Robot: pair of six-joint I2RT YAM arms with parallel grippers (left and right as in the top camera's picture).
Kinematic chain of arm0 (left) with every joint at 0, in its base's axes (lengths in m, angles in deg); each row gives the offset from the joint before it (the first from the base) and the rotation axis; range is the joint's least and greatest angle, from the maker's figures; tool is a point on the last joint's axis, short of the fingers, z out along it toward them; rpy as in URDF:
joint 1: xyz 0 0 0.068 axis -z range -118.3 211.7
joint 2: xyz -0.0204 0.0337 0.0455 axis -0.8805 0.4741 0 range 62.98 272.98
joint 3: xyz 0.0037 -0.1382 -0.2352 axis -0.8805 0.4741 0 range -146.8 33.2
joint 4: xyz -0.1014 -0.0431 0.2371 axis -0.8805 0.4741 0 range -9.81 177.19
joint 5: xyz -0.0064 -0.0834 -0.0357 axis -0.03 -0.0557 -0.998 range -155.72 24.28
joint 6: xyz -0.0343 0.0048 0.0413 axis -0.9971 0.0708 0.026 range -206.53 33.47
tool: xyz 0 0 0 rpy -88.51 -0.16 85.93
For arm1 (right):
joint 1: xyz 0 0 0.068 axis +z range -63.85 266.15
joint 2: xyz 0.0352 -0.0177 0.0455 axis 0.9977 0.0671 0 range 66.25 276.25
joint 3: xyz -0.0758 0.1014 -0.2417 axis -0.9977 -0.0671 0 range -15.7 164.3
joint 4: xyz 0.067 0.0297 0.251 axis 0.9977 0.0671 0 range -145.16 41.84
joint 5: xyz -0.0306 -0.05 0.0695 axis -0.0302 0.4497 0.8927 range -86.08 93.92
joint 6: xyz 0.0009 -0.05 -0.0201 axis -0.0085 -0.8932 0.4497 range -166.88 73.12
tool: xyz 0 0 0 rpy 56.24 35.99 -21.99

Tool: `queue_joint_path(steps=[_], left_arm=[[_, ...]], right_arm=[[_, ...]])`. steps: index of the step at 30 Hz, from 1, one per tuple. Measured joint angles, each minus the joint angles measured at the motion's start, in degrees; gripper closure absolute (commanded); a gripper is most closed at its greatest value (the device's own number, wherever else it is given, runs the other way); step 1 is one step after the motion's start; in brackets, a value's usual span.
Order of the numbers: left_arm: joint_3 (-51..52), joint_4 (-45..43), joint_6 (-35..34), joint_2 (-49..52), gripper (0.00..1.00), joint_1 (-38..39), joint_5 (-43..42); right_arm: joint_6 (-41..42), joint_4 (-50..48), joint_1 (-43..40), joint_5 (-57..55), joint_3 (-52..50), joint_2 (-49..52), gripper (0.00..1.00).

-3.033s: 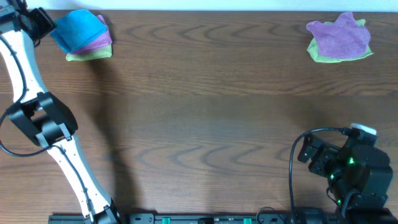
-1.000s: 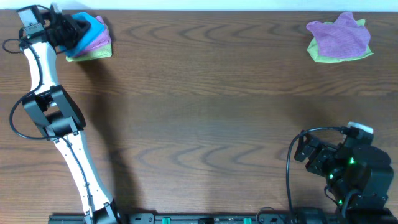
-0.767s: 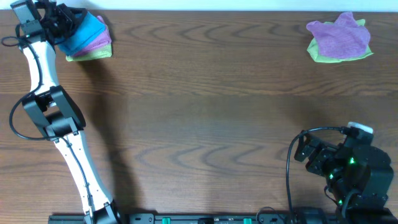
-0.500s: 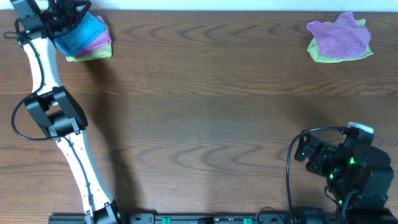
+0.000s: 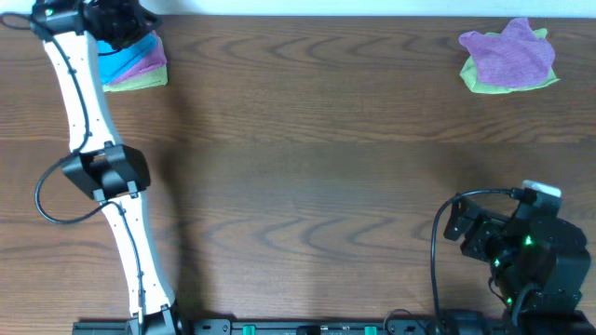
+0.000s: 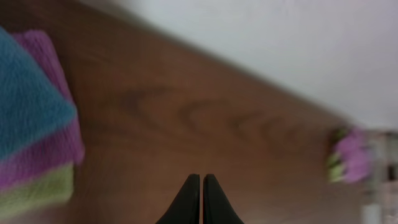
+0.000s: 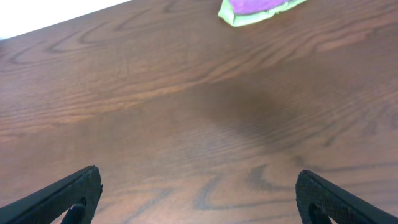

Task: Fold the cloth
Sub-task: 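Open the left gripper and pull the left arm back from the stack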

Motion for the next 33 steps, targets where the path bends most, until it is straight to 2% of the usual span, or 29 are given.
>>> queue_joint_path(steps=[5,8,15,20,27,33], left_arm=[[-1.3,13.8,7.4,-6.6,0.94,4.8,10.4],[-1.5,18.4,9.1,-9.9,0.94,6.6,14.8],[-1.5,19.3,9.0,-21.2,0.94,10.4,26.2],[-0.3,19.3,7.2,-31.8,0.94,20.5,34.4],[12.7,19.3,4.5,-45.5,0.94,37.9,48.1],[29.7,19.4,0.0,-56.8,0.94,47.7,59.3]], right_arm=[[-1.3,0.0,0.0,-2.5,0.0,0.0,0.01],[-3.5,2.3,0.0,-3.5,1.2,0.1,0.01],[-8.0,15.1,0.0,-7.4,14.0,0.1,0.01],[-9.1,20.8,0.3,-7.4,18.4,-1.1,0.01],[-9.5,30.5,5.8,-9.1,25.5,-7.7,0.01],[-9.2,35.2,13.1,-13.5,27.1,-12.0,0.01]])
